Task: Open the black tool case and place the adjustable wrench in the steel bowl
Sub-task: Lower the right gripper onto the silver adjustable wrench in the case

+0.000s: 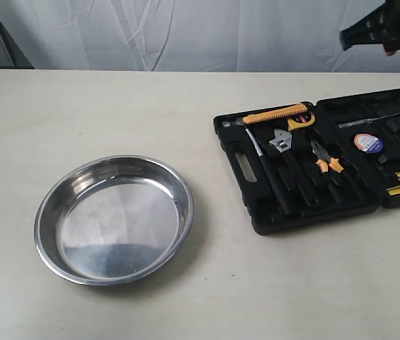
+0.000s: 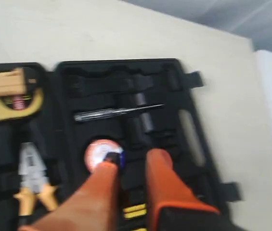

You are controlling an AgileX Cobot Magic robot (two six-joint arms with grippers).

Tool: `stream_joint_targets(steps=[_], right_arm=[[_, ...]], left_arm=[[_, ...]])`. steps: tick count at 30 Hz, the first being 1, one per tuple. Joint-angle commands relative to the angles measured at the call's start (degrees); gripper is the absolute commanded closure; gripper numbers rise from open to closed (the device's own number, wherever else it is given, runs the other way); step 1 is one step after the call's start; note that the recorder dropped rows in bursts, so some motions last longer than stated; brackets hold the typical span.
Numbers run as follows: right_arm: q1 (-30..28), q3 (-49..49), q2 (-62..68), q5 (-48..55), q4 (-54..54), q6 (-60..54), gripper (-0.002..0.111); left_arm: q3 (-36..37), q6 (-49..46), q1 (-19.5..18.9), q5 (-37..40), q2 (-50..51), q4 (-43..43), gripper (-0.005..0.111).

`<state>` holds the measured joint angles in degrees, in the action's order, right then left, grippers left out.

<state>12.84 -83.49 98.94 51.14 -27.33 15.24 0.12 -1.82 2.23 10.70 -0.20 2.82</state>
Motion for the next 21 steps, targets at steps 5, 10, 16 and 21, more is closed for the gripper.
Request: stream_joint_targets(steps=[5,10,16,21], right_arm=[[-0.2,-0.1,9.7,-8.4,39.6,-31.0,0.107],[-0.2,-0.1,15.3,-5.4,56.6,-50.3,0.107],[-0.2,-0.1,17.2,16.5,51.4,-61.6,0.107],[-0.2,-0.2,17.2,18.0,32.1,-41.2,0.107]], left_arm=[[-0.1,0.1,0.2,-0.4,0.2,-0.2,0.106],[-0.1,0.1,0.2,-0.4,0.2,-0.2,0.106],[-0.1,0.1,0.2,-0.4,0.2,-0.2,0.106],[-0.1,0.1,0.2,-0.4,0.2,-0.2,0.106]])
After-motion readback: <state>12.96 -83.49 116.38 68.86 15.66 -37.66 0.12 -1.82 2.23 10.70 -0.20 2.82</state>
